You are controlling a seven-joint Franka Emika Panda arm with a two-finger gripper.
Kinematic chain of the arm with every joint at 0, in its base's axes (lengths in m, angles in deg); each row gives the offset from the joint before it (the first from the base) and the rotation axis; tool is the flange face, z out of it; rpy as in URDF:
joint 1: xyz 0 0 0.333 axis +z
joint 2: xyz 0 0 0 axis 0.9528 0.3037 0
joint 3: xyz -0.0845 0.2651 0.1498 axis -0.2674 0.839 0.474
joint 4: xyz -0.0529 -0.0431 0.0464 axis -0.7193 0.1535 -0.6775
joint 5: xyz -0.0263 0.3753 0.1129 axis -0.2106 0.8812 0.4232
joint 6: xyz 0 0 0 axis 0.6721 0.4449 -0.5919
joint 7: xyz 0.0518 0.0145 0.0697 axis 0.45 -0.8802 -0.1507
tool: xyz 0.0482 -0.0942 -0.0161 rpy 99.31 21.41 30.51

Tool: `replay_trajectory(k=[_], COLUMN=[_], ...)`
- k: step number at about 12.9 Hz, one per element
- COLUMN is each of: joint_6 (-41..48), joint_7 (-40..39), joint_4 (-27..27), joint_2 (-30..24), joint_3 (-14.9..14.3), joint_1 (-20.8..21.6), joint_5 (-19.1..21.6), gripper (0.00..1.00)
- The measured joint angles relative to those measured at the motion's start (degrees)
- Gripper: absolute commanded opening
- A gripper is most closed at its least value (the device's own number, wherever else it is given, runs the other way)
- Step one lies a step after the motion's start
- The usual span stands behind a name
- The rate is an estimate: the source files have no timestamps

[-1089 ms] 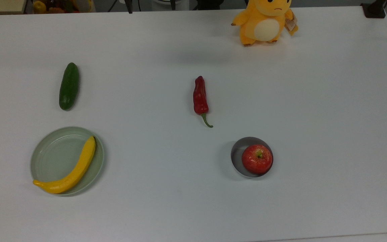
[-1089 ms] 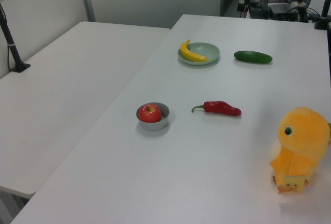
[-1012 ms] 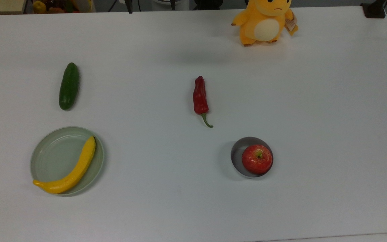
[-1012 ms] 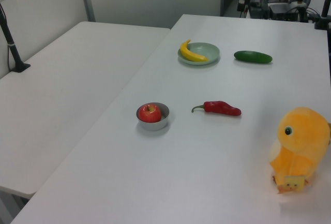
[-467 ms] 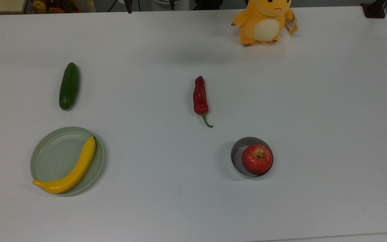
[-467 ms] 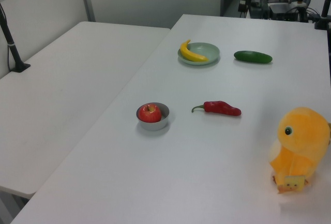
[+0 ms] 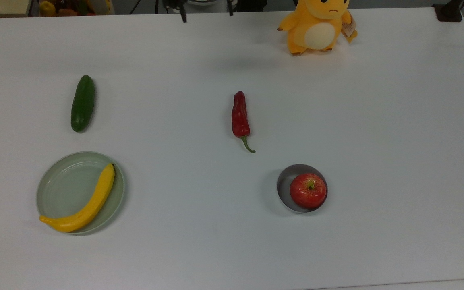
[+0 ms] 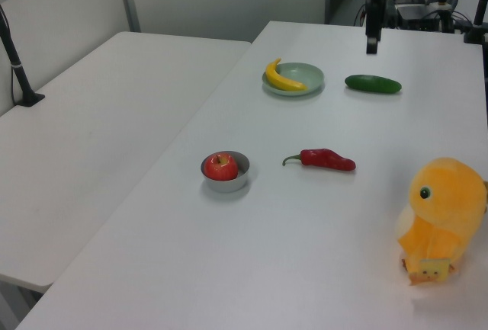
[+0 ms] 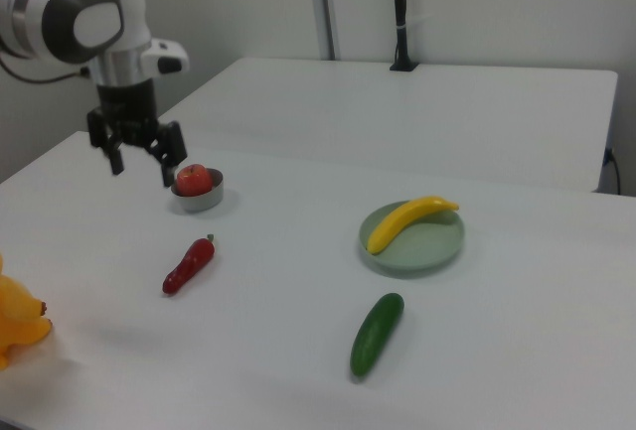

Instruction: Put the cucumber on the left side of the bowl

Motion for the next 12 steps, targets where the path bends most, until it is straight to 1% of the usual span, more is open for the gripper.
replay_trajectory(k=[1,2,3,4,6,7,8,10,12], joint_6=[0.03,0.03,0.03,-0.21,-3.52,-6.85,-10.65,-20.24,-27.62], joint_7=[0.01,0.02,-0.02,-1.1,-5.56,-8.17,-10.95,-16.68,-18.96], joint_4=[-2.42,-4.79,-7.13,-8.64,-10.38,-10.59,-10.65,-10.73,-10.83], joint_2=[-0.03,-0.02,0.07,0.21,1.18,2.25,3.54,7.75,12.02], joint_3=[1.6,2.42,2.48,2.43,1.71,0.15,-1.96,-5.84,-7.61], joint_1=[0.03,0.01,-0.58,-2.18,-8.33,-10.7,-12.11,-15.25,-16.95], joint_5=[0.0,-0.01,-0.38,-1.67,-4.69,-5.37,-5.53,-5.57,-5.57], gripper=[1.0,1.0,1.0,1.0,1.0,1.0,1.0,1.0,1.0])
